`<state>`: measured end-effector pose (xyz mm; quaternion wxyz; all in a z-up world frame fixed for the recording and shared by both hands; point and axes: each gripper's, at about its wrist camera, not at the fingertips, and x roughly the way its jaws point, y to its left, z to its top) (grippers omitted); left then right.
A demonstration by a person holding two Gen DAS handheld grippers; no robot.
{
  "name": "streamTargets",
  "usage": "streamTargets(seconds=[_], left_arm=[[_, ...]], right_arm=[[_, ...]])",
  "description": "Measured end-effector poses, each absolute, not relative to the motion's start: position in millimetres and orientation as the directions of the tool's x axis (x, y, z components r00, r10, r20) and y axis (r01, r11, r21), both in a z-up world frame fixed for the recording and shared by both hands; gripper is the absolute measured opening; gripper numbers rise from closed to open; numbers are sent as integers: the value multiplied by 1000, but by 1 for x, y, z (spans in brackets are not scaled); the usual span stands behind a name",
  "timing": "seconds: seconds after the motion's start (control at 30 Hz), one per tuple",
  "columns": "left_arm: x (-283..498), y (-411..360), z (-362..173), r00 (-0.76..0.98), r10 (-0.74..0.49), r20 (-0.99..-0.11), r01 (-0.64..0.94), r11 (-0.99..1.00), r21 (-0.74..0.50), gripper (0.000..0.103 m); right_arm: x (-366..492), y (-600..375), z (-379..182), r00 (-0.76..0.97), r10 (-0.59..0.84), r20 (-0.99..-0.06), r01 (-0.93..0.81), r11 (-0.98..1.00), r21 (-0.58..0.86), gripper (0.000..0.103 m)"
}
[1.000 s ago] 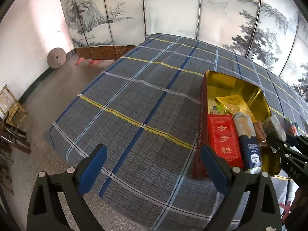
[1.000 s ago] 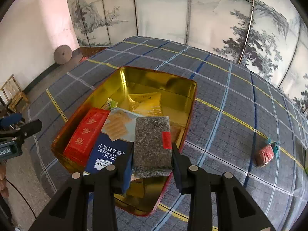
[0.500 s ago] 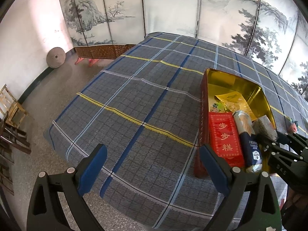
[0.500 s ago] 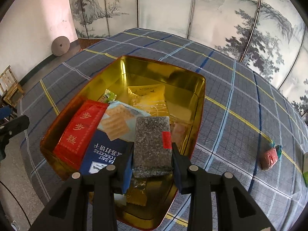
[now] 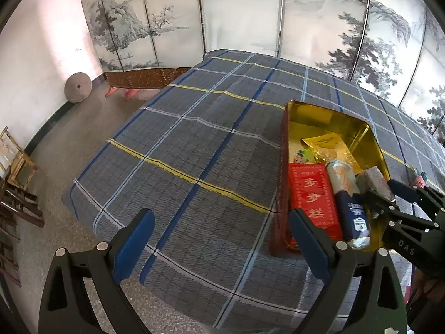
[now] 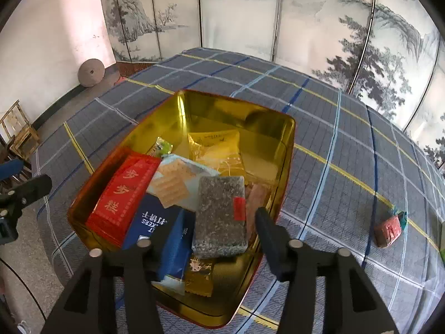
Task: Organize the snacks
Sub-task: 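Carry the grey rice-cake block into the gold tray and open the right tool, then move the right tool to the blue candy and grasp it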
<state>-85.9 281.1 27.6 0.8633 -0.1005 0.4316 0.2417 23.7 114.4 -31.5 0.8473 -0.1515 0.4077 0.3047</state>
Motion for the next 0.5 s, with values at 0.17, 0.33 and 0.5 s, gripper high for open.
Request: streamTargets(seconds=[0.17,0.33,0.5], left_arm=[[-83,274,31,517,327,-791,-491,870,39,96],[-79,266,32,521,321,-791,-474,879,44,96],[-72,253,34,535,309,-786,-446,894,48,96]], right_arm=[[26,108,-24,479,422,-770,-640,768,23,56],[30,91,-16,493,439,-751,-619,784,51,56],[46,57,-9,534,419,-734,-565,823,59,56]])
